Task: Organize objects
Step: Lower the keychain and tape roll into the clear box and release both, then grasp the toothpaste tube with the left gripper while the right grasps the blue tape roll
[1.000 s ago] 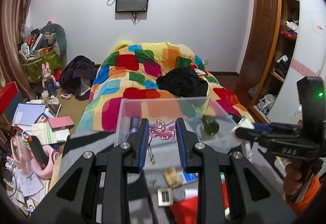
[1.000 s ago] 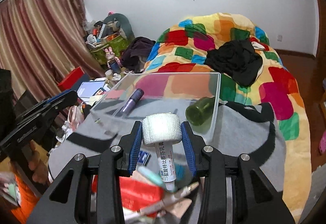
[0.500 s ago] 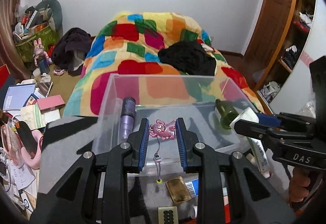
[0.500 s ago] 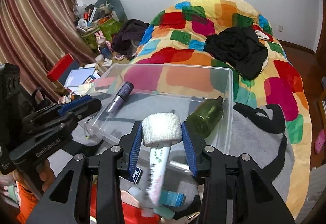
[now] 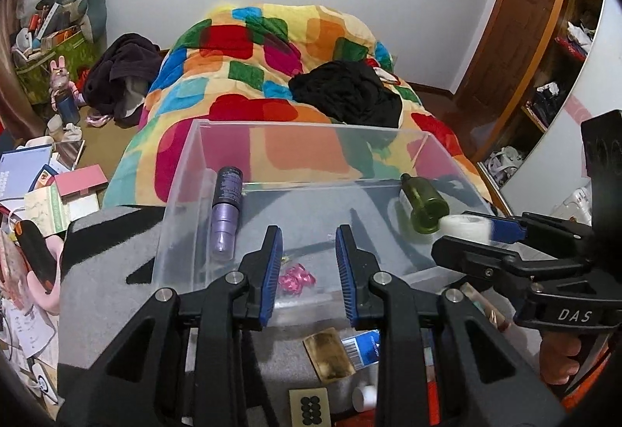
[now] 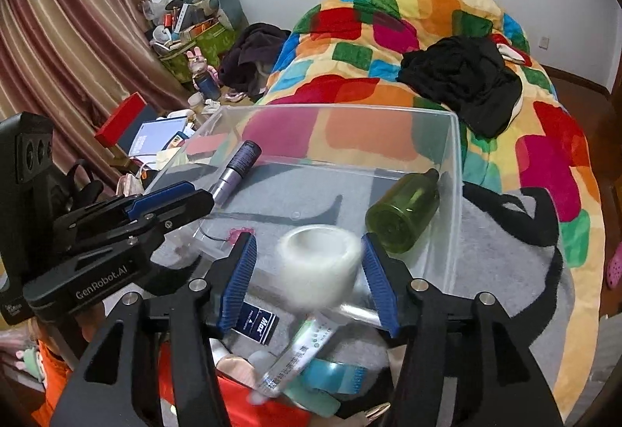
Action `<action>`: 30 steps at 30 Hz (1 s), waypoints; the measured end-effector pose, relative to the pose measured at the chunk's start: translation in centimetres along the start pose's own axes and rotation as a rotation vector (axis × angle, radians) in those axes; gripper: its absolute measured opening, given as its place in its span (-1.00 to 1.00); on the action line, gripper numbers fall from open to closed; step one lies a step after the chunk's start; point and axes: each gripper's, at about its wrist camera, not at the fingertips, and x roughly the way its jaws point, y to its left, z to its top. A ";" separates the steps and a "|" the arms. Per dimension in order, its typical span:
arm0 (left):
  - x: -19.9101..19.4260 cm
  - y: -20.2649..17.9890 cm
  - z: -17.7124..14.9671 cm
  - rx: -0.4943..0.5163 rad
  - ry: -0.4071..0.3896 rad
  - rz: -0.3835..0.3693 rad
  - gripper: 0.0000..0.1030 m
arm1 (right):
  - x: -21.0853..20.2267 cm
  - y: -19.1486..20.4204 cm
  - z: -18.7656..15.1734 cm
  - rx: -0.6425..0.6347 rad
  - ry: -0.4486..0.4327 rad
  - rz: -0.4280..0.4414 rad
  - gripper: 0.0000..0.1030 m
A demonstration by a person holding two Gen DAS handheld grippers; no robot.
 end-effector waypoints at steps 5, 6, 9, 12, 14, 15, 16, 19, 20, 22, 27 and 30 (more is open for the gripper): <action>-1.1 -0.3 0.0 0.010 -0.016 -0.002 -0.46 | -1.1 0.2 -0.2 -0.011 -0.023 -0.013 0.01; -1.6 -0.3 -0.1 0.012 -0.024 -0.004 -0.43 | -1.4 0.2 -0.3 -0.013 -0.027 -0.013 0.01; -2.9 -0.5 -0.5 0.016 -0.053 -0.003 -0.20 | -2.6 0.4 -0.7 -0.025 -0.050 -0.018 0.05; -4.2 -0.9 -1.2 0.035 -0.074 0.007 -0.11 | -3.9 0.6 -1.5 -0.054 -0.076 -0.036 0.12; -4.8 -1.1 -1.9 0.046 -0.078 0.016 -0.08 | -4.6 0.8 -2.1 -0.070 -0.090 -0.054 0.14; -5.0 -1.1 -2.2 0.049 -0.077 0.016 -0.08 | -4.9 0.8 -2.3 -0.075 -0.095 -0.060 0.15; -5.2 -1.2 -2.6 0.051 -0.076 0.016 -0.06 | -5.2 0.8 -2.7 -0.080 -0.100 -0.064 0.17; -5.9 -1.4 -3.8 0.053 -0.067 0.011 -0.05 | -6.0 0.5 -3.8 -0.082 -0.110 -0.079 0.26; -5.9 -1.6 -4.0 0.056 -0.065 0.009 -0.05 | -6.1 0.5 -4.2 -0.083 -0.111 -0.089 0.27; -6.0 -2.0 -4.6 0.066 -0.056 -0.001 -0.05 | -5.9 0.3 -4.8 -0.089 -0.104 -0.115 0.27; -4.9 -3.5 -5.9 0.084 -0.010 -0.038 -0.05 | -4.3 -0.6 -6.5 -0.073 -0.047 -0.128 0.27; -3.8 -4.5 -6.3 0.098 0.020 -0.051 -0.05 | -2.9 -1.3 -7.0 -0.046 -0.011 -0.133 0.27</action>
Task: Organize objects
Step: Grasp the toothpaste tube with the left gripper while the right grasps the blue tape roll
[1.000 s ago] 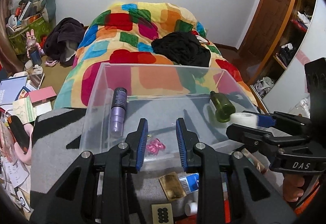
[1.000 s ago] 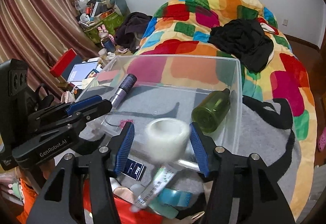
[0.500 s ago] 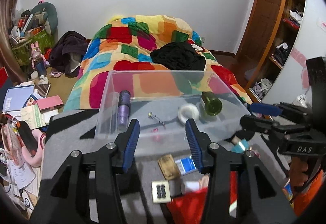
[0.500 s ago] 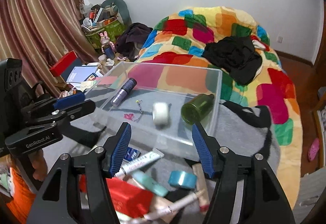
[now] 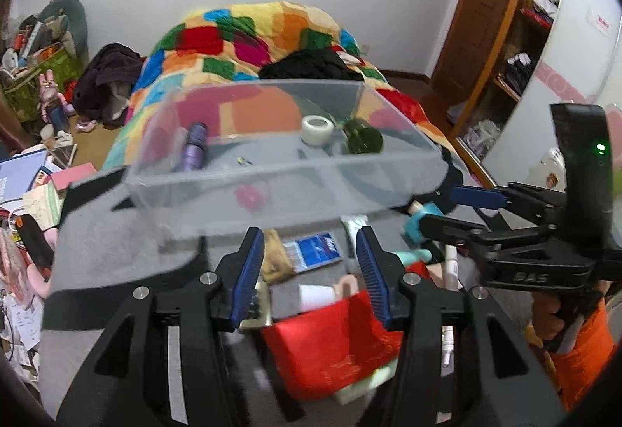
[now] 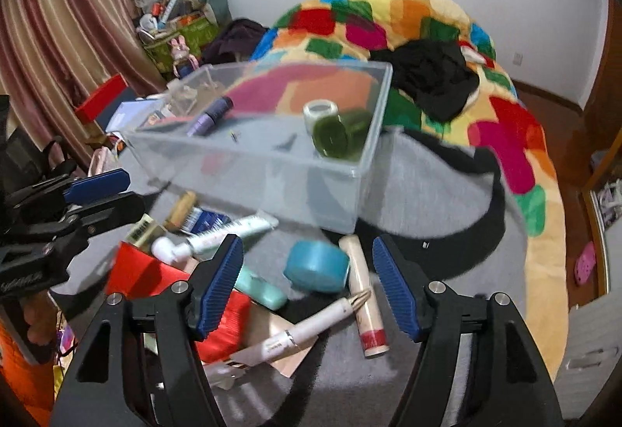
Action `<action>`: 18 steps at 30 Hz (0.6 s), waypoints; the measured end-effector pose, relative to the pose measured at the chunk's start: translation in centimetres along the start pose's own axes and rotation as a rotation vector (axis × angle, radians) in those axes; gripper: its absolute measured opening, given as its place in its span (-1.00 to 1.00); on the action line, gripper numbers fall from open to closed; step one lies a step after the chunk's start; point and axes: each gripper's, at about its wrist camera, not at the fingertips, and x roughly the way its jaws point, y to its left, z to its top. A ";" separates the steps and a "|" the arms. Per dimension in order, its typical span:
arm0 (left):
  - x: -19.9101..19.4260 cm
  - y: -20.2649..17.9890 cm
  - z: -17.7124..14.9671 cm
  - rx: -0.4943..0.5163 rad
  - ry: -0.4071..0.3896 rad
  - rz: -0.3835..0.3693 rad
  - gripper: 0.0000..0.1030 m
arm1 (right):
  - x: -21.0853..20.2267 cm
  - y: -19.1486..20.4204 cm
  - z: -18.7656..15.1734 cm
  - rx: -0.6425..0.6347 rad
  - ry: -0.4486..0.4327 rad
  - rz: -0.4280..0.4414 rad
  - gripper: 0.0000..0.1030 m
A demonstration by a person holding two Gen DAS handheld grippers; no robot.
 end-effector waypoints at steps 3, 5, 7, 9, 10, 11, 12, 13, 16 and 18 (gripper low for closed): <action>1.1 -1.0 -0.1 0.019 0.032 -0.007 -0.05 | 1.2 -0.5 -0.5 0.018 0.028 0.000 0.23; 1.7 -1.5 -0.1 0.027 0.049 -0.015 -0.05 | 1.7 -0.8 -0.8 0.031 0.039 0.001 0.02; 2.4 -2.0 -0.1 0.034 0.066 -0.025 -0.05 | 2.0 -1.0 -0.9 0.034 0.036 -0.006 -0.09; 2.9 -2.3 -0.1 0.040 0.076 -0.028 -0.05 | 1.9 -1.1 -1.0 0.035 0.028 0.001 -0.19; 3.3 -2.5 0.0 0.043 0.085 -0.035 -0.05 | 1.7 -1.1 -1.1 0.032 0.021 0.007 -0.31; 3.5 -2.7 0.0 0.045 0.091 -0.040 -0.05 | 1.6 -1.0 -1.1 0.028 0.019 0.007 -0.31; 3.7 -2.8 0.0 0.049 0.096 -0.045 -0.05 | 1.5 -1.0 -1.2 0.027 0.015 0.006 -0.31; 4.0 -3.1 0.0 0.055 0.102 -0.046 -0.05 | 1.3 -1.0 -1.3 0.027 0.009 0.004 -0.31; 4.7 -3.6 0.1 0.071 0.118 -0.046 -0.08 | 0.9 -0.9 -1.5 0.021 -0.001 0.002 -0.31; 5.3 -3.7 0.0 0.071 0.133 -0.046 -0.24 | 0.7 -0.9 -1.7 0.022 -0.007 0.006 -0.31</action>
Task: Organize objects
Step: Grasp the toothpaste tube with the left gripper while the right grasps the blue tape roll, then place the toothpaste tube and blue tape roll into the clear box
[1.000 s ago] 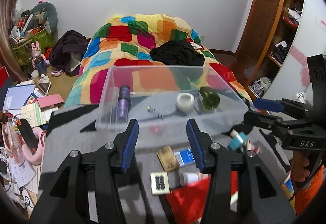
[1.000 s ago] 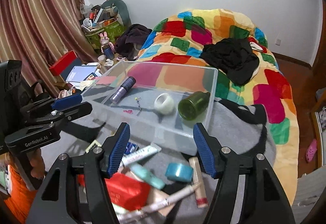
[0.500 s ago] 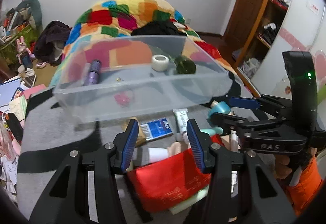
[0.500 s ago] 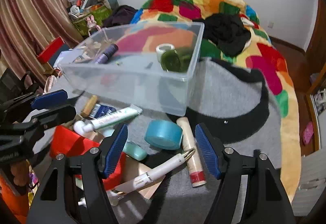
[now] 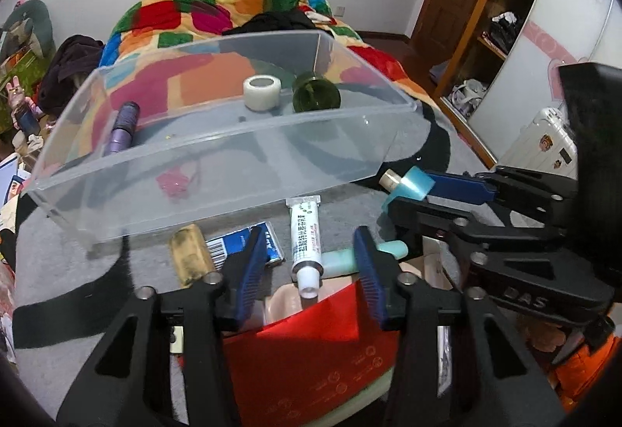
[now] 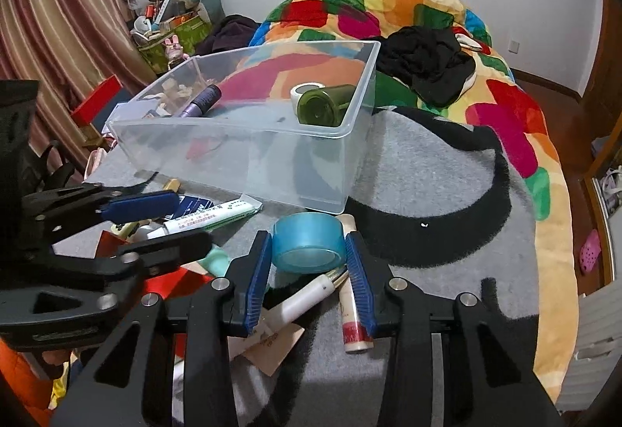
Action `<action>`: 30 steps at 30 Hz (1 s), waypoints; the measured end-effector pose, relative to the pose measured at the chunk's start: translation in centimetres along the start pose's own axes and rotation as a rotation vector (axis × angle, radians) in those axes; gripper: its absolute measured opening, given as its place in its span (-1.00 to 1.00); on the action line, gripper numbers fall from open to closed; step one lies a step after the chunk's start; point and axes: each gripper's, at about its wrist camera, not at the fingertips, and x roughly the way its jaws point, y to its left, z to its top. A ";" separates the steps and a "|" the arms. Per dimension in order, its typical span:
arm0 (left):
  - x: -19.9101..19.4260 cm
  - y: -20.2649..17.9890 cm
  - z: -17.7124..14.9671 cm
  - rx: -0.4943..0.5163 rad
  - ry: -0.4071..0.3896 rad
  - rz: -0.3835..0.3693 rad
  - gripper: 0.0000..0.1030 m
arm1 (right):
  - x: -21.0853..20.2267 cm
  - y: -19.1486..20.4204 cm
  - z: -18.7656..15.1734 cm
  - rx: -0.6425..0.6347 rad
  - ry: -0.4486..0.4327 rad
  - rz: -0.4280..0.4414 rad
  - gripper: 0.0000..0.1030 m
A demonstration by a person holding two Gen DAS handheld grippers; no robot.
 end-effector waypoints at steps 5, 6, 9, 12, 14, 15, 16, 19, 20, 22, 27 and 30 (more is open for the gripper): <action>0.4 0.4 -0.3 -0.023 0.000 -0.017 -0.69 | -0.9 0.2 -0.3 -0.006 -0.017 0.014 -0.31; 0.4 0.5 -0.3 -0.024 -0.002 -0.016 -0.71 | -1.1 0.2 -0.4 -0.006 -0.020 0.015 -0.31; -0.1 0.6 -0.7 -0.030 -0.016 -0.016 -0.71 | -1.5 0.5 -0.3 -0.009 -0.026 0.026 -0.31; -0.8 0.6 -1.2 -0.027 -0.031 0.000 -0.71 | -2.0 0.9 -0.4 -0.012 -0.038 0.034 -0.31; -1.6 0.7 -1.6 -0.026 -0.046 0.003 -0.71 | -2.3 1.0 -0.3 -0.014 -0.047 0.038 -0.31; -2.0 0.7 -1.8 -0.029 -0.055 0.006 -0.71 | -2.5 1.0 -0.2 -0.015 -0.051 0.040 -0.31; -2.4 0.8 -1.9 -0.032 -0.063 0.006 -0.71 | -2.7 1.1 -0.2 -0.015 -0.057 0.041 -0.31; -3.9 1.0 -2.1 -0.041 -0.097 0.004 -0.71 | -3.3 1.4 0.2 -0.014 -0.075 0.049 -0.31; -4.3 1.0 -2.2 -0.043 -0.109 0.004 -0.71 | -3.6 1.4 0.3 -0.014 -0.081 0.051 -0.31; -5.4 1.1 -2.1 -0.050 -0.136 0.003 -0.71 | -4.1 1.7 0.6 -0.015 -0.096 0.058 -0.31; -8.2 1.6 -1.5 -0.064 -0.210 -0.001 -0.71 | -5.2 2.4 1.5 -0.020 -0.139 0.074 -0.31; -9.4 1.9 -0.9 -0.072 -0.250 0.014 -0.71 | -5.9 2.8 2.3 -0.024 -0.168 0.073 -0.31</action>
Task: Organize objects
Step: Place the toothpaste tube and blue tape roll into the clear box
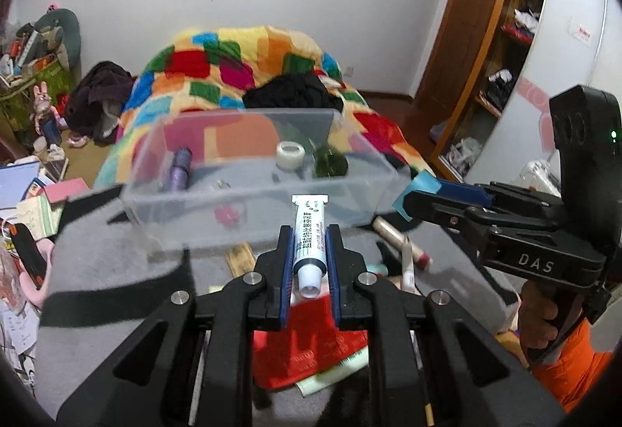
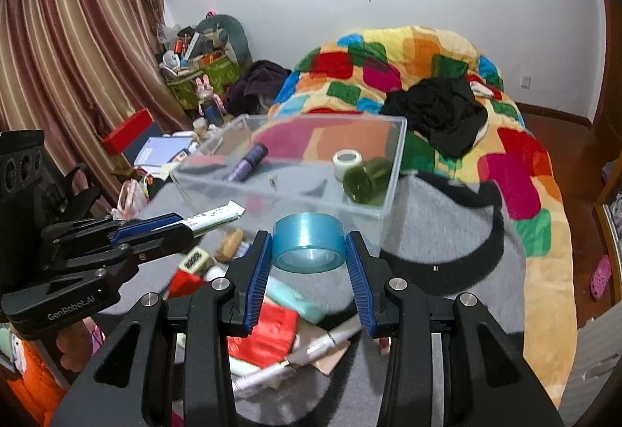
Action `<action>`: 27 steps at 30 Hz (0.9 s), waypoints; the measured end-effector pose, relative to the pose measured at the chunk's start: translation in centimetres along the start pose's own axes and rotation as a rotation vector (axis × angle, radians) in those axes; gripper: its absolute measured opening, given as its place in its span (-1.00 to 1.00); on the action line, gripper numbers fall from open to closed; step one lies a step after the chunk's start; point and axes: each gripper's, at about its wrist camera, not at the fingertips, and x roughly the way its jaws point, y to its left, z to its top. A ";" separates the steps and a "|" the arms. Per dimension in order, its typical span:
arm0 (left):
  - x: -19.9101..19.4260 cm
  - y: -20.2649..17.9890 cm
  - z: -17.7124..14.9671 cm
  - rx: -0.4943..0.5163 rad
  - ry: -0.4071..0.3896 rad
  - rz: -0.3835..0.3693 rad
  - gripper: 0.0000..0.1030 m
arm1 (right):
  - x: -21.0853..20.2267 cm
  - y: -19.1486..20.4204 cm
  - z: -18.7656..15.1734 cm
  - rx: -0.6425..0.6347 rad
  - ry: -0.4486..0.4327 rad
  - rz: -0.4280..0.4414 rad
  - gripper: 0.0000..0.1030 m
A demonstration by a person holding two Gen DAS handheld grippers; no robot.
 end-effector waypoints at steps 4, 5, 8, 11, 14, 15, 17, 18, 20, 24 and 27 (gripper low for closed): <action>-0.6 1.0 1.6 -0.026 -0.040 0.022 -0.71 | -0.4 0.6 1.4 -0.006 -0.036 -0.007 -0.31; -0.7 1.1 1.9 -0.028 -0.048 0.033 -0.71 | -0.5 0.8 1.8 -0.009 -0.044 -0.009 -0.31; -0.6 1.9 3.1 -0.040 -0.066 0.058 -0.71 | -0.2 1.3 2.8 -0.019 -0.060 -0.024 -0.31; 0.3 2.7 4.0 -0.051 -0.062 0.084 -0.71 | 0.6 1.5 3.8 -0.026 -0.060 -0.034 -0.31; 2.0 3.9 4.7 -0.074 -0.028 0.090 -0.71 | 2.2 1.3 4.6 -0.015 -0.033 -0.035 -0.31; 2.5 4.3 4.8 -0.082 -0.014 0.084 -0.71 | 2.8 1.1 4.8 -0.008 -0.021 -0.036 -0.31; 3.8 5.1 5.0 -0.092 0.017 0.081 -0.71 | 4.3 0.6 5.1 0.012 0.008 -0.037 -0.31; 4.2 5.5 5.0 -0.102 0.023 0.088 -0.71 | 5.0 0.2 5.2 0.027 0.022 -0.041 -0.31; 5.2 6.3 4.9 -0.122 0.041 0.093 -0.71 | 6.7 -0.8 5.3 0.066 0.060 -0.041 -0.31; 6.3 7.2 4.7 -0.137 0.065 0.114 -0.71 | 9.0 -2.3 5.3 0.126 0.119 -0.032 -0.31; 6.9 7.4 4.6 -0.134 0.080 0.129 -0.71 | 9.7 -2.7 5.0 0.127 0.136 -0.042 -0.31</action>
